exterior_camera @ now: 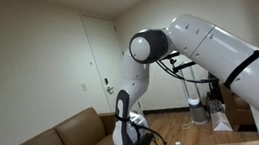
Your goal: Remove the black cloth from the laundry bag
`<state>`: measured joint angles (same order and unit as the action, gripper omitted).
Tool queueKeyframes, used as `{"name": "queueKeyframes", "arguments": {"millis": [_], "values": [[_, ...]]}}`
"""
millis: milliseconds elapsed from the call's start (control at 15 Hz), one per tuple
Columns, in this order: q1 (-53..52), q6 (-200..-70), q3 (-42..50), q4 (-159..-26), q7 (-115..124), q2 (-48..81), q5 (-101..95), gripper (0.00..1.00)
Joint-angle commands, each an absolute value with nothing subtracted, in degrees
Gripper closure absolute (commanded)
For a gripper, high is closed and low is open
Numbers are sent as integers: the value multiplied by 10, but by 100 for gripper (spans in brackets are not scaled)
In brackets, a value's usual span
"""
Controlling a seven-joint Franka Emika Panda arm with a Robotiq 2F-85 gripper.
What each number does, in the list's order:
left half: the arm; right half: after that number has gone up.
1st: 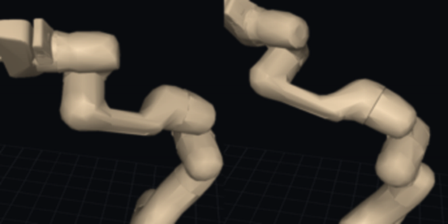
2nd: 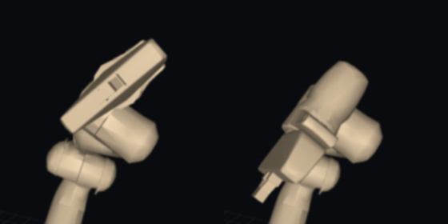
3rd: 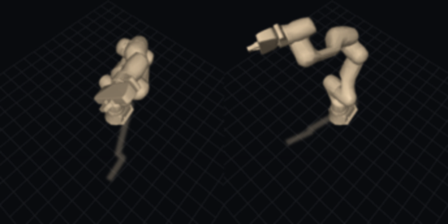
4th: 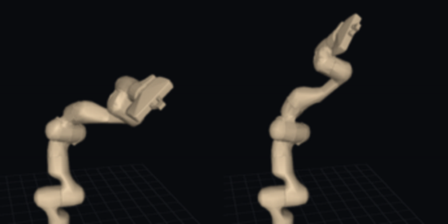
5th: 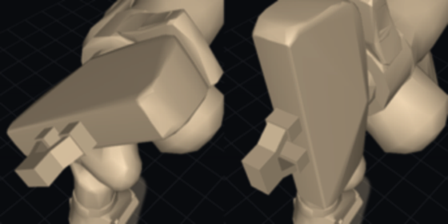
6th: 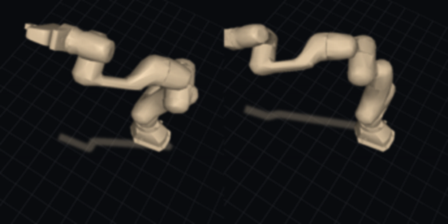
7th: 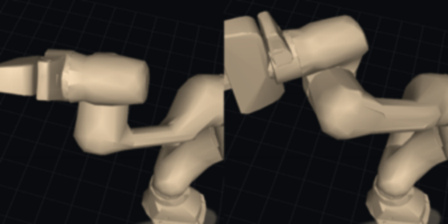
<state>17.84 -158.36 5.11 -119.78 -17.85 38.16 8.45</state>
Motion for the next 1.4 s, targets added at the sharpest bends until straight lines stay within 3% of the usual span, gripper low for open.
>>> {"name": "queueKeyframes", "arguments": {"millis": [0,533,600,733,1200,1333], "values": [[186,-1571,40,-1194,-158,414,70,92],[193,-1592,36,-1170,-154,483,70,92],[198,-1595,29,-1172,-160,483,71,59],[207,-1596,19,-1175,-167,481,74,52],[245,-1563,-6,-1267,-177,357,96,6],[268,-1548,-18,-1300,-189,295,111,1]]}}
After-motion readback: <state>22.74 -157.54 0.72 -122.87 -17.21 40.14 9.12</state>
